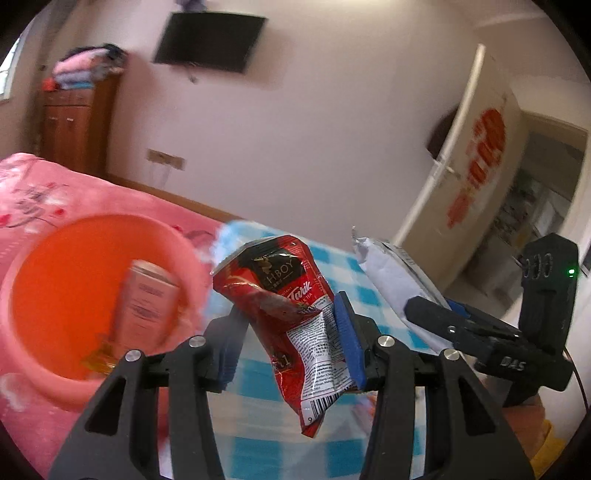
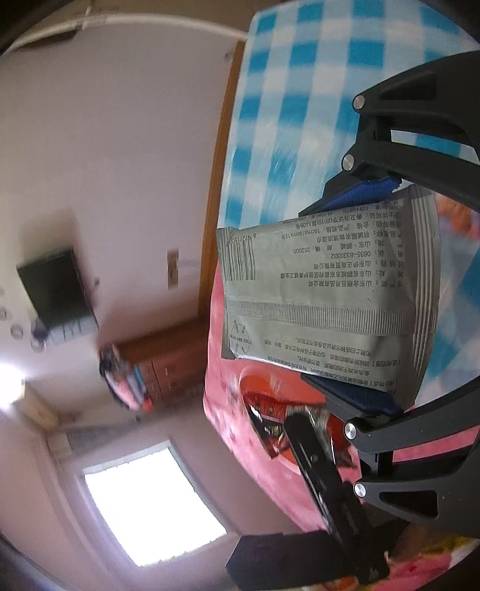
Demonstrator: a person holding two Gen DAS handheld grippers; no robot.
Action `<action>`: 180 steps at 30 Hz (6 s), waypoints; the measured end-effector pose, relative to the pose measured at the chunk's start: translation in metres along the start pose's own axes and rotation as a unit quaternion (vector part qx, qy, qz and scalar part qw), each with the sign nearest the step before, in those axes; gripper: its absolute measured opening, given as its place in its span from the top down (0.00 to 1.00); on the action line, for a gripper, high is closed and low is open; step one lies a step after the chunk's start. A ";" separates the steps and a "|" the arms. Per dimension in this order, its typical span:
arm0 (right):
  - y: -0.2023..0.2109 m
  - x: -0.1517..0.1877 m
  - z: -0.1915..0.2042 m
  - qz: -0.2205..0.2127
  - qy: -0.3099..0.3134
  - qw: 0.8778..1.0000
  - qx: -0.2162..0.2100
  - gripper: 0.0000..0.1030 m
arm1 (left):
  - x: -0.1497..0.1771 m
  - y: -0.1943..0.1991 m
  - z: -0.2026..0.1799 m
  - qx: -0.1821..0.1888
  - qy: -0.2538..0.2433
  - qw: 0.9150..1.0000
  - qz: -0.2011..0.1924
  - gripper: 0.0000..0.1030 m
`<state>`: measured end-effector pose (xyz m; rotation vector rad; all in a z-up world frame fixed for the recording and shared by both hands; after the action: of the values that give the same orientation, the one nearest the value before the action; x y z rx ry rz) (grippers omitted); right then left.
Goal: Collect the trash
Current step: 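Carry both items over the orange bucket and open both tools to drop them, then move both tools back to the two tissue packs on the table, then grasp the purple bear tissue pack with left tool while right tool grasps the yellow tissue pack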
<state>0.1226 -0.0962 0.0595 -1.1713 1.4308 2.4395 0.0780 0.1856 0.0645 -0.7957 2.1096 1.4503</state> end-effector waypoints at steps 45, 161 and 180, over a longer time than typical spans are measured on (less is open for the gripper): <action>-0.014 0.022 0.029 -0.032 0.021 0.996 0.075 0.10 | 0.010 0.023 0.065 -0.114 0.048 0.992 -0.030 0.09; -0.041 0.163 -0.205 0.109 -0.085 0.981 0.139 0.15 | 0.153 -0.204 -0.175 0.034 -0.378 0.895 0.234 0.30; -0.048 0.164 -0.194 0.123 -0.046 0.971 0.200 0.44 | 0.140 -0.195 -0.149 0.002 -0.238 0.946 0.220 0.36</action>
<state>0.1386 -0.2675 -0.1335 -0.8242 2.0163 2.1534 0.1022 -0.0366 -0.1084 0.0566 1.9677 1.6478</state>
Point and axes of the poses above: each gripper's, at about its wrist camera, not at the fingertips, and y roughly against the way its jaws point, z to its left, x to its underside, the point moved 6 cm from there along -y, roughly the way its jaws point, and after that the axes turned 15 degrees about z, right-handed, at the moved point
